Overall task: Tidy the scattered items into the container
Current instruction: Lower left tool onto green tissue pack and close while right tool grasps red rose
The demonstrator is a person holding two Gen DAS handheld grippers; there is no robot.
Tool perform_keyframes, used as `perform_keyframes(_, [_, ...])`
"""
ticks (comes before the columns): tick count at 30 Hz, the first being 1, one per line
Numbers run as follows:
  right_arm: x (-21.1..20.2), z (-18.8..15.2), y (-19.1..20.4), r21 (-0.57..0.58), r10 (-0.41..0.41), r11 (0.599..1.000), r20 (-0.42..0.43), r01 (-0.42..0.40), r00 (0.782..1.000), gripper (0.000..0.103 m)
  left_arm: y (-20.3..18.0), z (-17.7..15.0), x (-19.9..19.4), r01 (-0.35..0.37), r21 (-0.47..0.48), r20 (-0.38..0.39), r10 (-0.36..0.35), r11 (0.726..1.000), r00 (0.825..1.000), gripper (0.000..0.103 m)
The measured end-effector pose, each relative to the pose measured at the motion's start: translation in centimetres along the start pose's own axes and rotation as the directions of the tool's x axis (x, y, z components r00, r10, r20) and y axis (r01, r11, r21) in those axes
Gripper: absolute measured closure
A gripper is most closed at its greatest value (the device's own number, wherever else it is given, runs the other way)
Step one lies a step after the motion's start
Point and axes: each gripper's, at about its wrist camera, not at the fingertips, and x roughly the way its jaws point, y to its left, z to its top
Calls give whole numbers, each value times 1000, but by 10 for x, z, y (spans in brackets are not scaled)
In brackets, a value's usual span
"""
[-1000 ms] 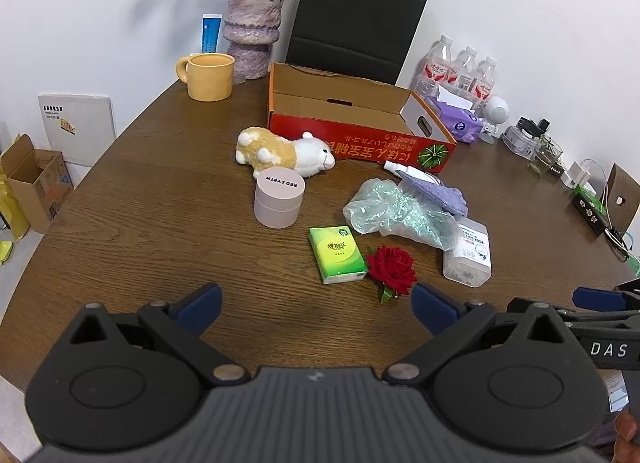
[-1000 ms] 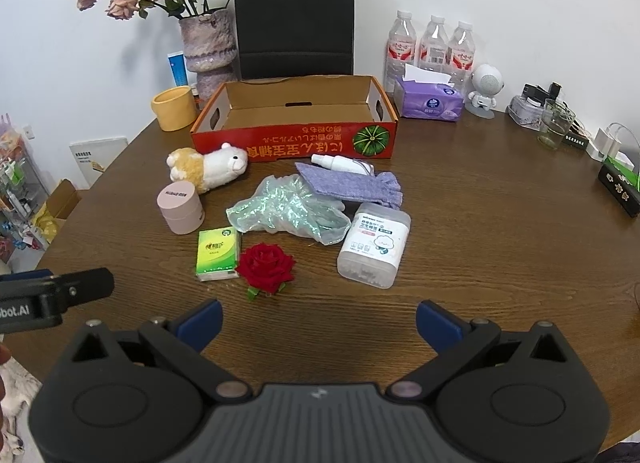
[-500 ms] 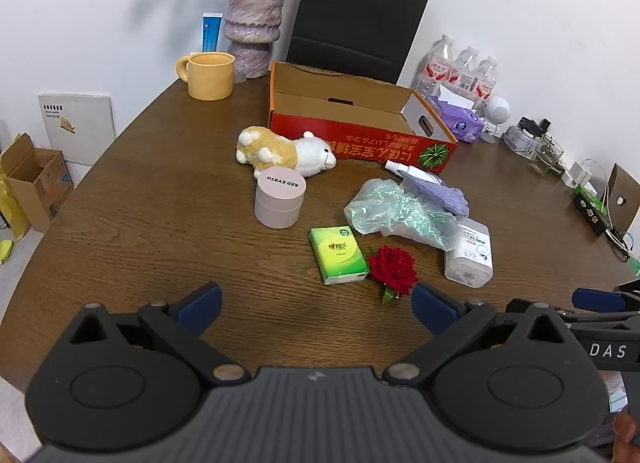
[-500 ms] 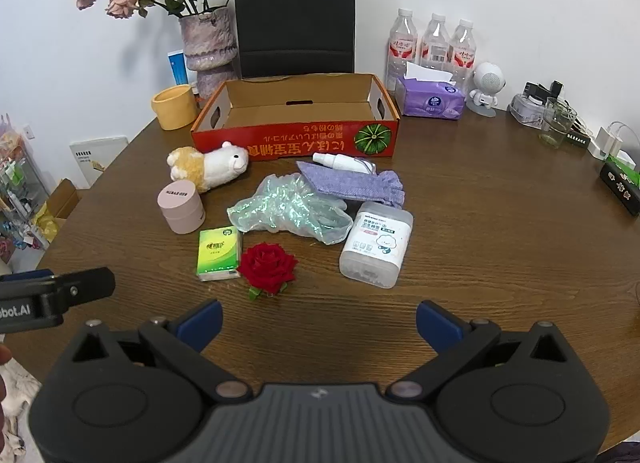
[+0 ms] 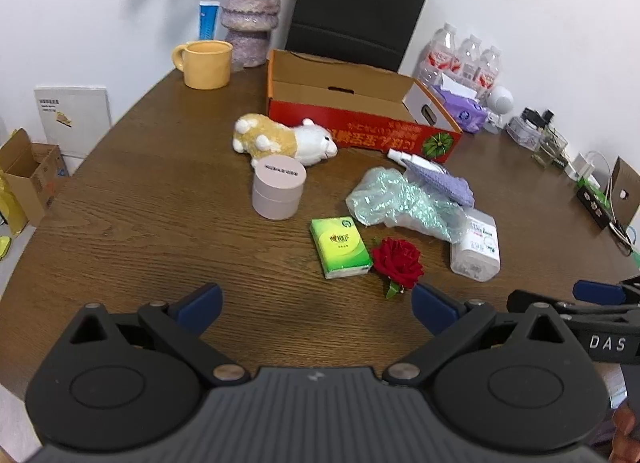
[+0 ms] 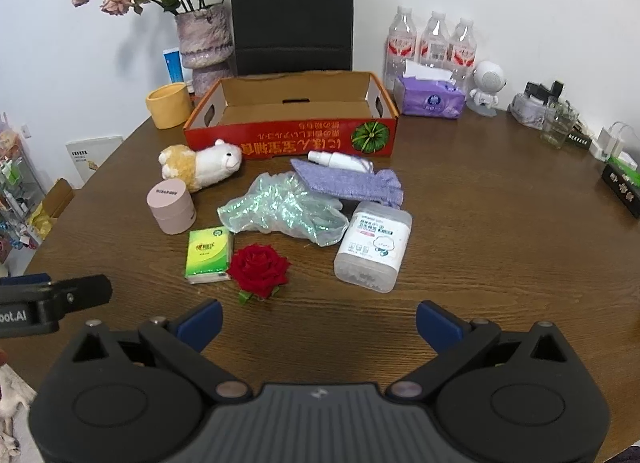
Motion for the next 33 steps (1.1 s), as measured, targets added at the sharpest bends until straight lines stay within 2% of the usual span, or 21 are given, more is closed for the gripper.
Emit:
perform_keyframes(5, [12, -2, 3, -56, 10, 998, 24, -9, 1000, 0, 0, -3, 14, -11, 18, -1, 11, 1000, 1000, 0])
perform_keyframes(11, [31, -6, 0, -80, 29, 996, 38, -26, 999, 0, 1, -6, 38, -5, 28, -38, 6, 1000, 999, 0])
perform_keyframes(17, [57, -11, -13, -65, 65, 996, 33, -63, 997, 0, -1, -9, 63, -16, 54, -50, 18, 998, 999, 0])
perform_keyframes(25, [86, -15, -32, -11, 59, 998, 76, -59, 995, 0, -2, -2, 93, -41, 43, -27, 43, 998, 999, 0])
perform_keyframes(28, [92, -16, -36, 11, 96, 995, 106, -98, 990, 0, -2, 3, 102, -45, 29, -17, 46, 999, 999, 0])
perform_keyframes(33, [99, -23, -21, -47, 172, 985, 158, -166, 972, 2, -2, 11, 115, -55, 26, 0, 55, 998, 999, 0])
